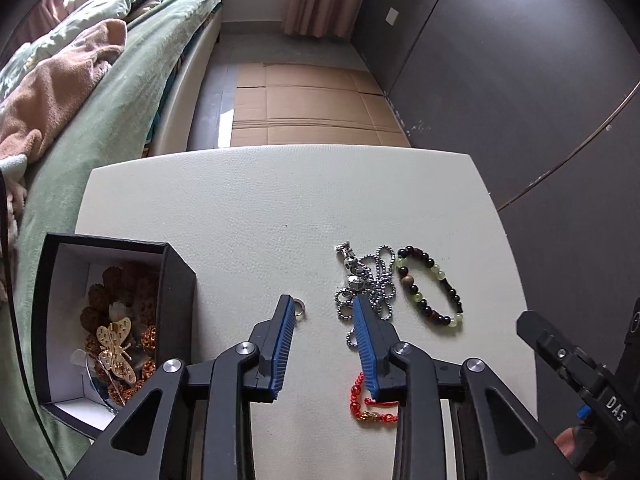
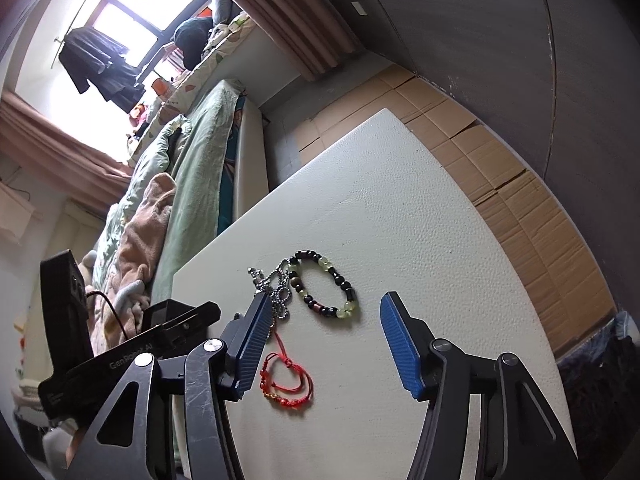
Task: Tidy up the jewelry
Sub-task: 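Move the left tool to the small silver ring and close on it, then carry the ring into the black box with the left tool while the right tool grasps the black-green bead bracelet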
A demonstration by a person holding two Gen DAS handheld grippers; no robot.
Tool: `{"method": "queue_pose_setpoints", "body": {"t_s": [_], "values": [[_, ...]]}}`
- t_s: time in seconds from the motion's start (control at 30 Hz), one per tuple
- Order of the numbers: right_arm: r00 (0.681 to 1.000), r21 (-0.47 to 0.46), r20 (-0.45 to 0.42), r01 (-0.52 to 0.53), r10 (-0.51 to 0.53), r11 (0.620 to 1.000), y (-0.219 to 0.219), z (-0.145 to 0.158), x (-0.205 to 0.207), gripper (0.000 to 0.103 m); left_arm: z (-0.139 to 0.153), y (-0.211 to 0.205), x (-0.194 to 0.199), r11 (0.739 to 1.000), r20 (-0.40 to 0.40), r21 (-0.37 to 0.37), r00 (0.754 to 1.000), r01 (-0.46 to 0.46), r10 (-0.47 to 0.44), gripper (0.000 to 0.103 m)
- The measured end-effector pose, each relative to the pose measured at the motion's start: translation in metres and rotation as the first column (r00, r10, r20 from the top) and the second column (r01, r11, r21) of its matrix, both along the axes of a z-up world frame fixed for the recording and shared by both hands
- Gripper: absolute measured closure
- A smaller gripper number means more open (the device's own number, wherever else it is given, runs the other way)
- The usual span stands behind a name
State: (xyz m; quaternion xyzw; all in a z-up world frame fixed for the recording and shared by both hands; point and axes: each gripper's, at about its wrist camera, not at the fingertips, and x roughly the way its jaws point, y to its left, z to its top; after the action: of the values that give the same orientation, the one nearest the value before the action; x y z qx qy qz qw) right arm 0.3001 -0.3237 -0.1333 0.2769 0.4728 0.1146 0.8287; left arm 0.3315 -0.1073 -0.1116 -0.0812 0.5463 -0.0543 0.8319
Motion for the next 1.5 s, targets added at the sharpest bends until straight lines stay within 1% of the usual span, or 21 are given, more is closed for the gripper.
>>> {"method": "queue_pose_setpoints", "body": {"t_s": [0.03, 0.2, 0.37, 0.43, 0.57, 0.63, 0.67, 0.77, 0.8, 0.9, 1.0, 1.03, 1.13, 1.23, 1.37, 1.4, 1.43, 1.47, 1.5], "values": [[1.0, -0.004, 0.0, 0.003, -0.003, 1.0, 0.0, 0.0, 0.0, 0.045, -0.003, -0.001, 0.0, 1.0, -0.004, 0.008, 1.0, -0.001, 0.001, 0.078], [1.0, -0.008, -0.01, 0.006, -0.006, 1.0, 0.001, -0.002, 0.0, 0.045, -0.017, -0.003, 0.005, 0.999, -0.033, 0.041, 0.999, -0.01, 0.012, 0.081], [1.0, -0.014, -0.009, 0.009, -0.009, 1.0, 0.001, -0.002, 0.001, 0.045, -0.028, -0.003, 0.007, 0.995, -0.048, 0.093, 0.998, -0.022, 0.027, 0.081], [1.0, -0.014, -0.009, 0.008, -0.009, 1.0, 0.001, -0.002, 0.001, 0.045, -0.033, -0.003, 0.008, 0.996, -0.057, 0.089, 0.998, -0.022, 0.027, 0.081], [1.0, -0.022, -0.005, 0.005, -0.005, 1.0, 0.002, -0.002, 0.001, 0.045, -0.033, -0.006, 0.009, 0.994, -0.044, 0.108, 0.999, -0.022, 0.027, 0.082], [1.0, -0.031, -0.006, 0.0, 0.0, 1.0, 0.003, -0.003, 0.001, 0.045, -0.033, -0.006, 0.011, 0.99, -0.047, 0.137, 0.998, -0.022, 0.028, 0.09], [1.0, -0.035, -0.009, -0.002, 0.002, 0.999, 0.005, -0.004, 0.002, 0.046, -0.033, -0.006, 0.012, 0.991, -0.051, 0.134, 0.998, -0.021, 0.028, 0.09], [0.999, -0.036, -0.028, -0.016, 0.015, 0.999, 0.01, -0.008, 0.008, 0.059, -0.032, -0.001, 0.013, 0.995, -0.055, 0.102, 0.998, -0.015, 0.021, 0.09], [0.999, -0.036, -0.035, -0.019, 0.017, 0.999, 0.011, -0.009, 0.011, 0.061, -0.029, 0.001, 0.013, 0.996, -0.044, 0.093, 0.999, -0.014, 0.019, 0.09], [0.999, -0.049, -0.047, -0.025, 0.023, 0.998, 0.014, -0.013, 0.019, 0.066, -0.015, 0.005, 0.009, 0.996, -0.002, 0.083, 1.0, -0.016, 0.016, 0.09], [0.998, -0.063, -0.06, -0.04, 0.036, 0.997, 0.019, -0.016, 0.026, 0.072, -0.002, 0.008, 0.006, 0.997, 0.023, 0.081, 1.0, -0.011, 0.009, 0.09], [0.997, -0.07, -0.066, -0.046, 0.042, 0.996, 0.021, -0.018, 0.028, 0.072, 0.001, 0.009, 0.006, 0.996, 0.03, 0.085, 1.0, -0.011, 0.009, 0.09], [0.996, -0.127, -0.067, -0.063, 0.055, 0.99, 0.031, -0.02, 0.032, 0.073, 0.009, 0.013, 0.003, 0.997, 0.042, 0.079, 0.999, -0.011, 0.008, 0.09], [0.996, -0.236, -0.047, -0.082, 0.073, 0.968, 0.044, -0.018, 0.035, 0.073, 0.015, 0.017, -0.002, 0.998, 0.055, 0.067, 0.998, -0.014, 0.011, 0.09], [0.991, -0.321, -0.078, -0.125, 0.106, 0.939, 0.057, -0.028, 0.042, 0.073, 0.023, 0.025, -0.011, 0.998, 0.07, 0.053, 0.997, -0.016, 0.012, 0.09], [0.992, -0.351, -0.061, -0.123, 0.109, 0.928, 0.06, -0.027, 0.042, 0.076, 0.026, 0.028, -0.013, 0.998, 0.075, 0.052, 0.997, -0.018, 0.014, 0.09], [0.992, -0.38, -0.059, -0.128, 0.115, 0.916, 0.062, -0.027, 0.042, 0.077, 0.029, 0.03, -0.015, 0.999, 0.08, 0.051, 0.997, -0.021, 0.016, 0.09], [0.992, -0.408, -0.053, -0.128, 0.117, 0.904, 0.064, -0.027, 0.041, 0.083, 0.032, 0.033, -0.016, 0.998, 0.086, 0.05, 0.996, -0.025, 0.021, 0.09], [0.992, -0.444, -0.05, -0.124, 0.114, 0.887, 0.065, -0.027, 0.04, 0.092, 0.035, 0.036, -0.017, 0.998, 0.092, 0.049, 0.995, -0.029, 0.024, 0.09]]}}
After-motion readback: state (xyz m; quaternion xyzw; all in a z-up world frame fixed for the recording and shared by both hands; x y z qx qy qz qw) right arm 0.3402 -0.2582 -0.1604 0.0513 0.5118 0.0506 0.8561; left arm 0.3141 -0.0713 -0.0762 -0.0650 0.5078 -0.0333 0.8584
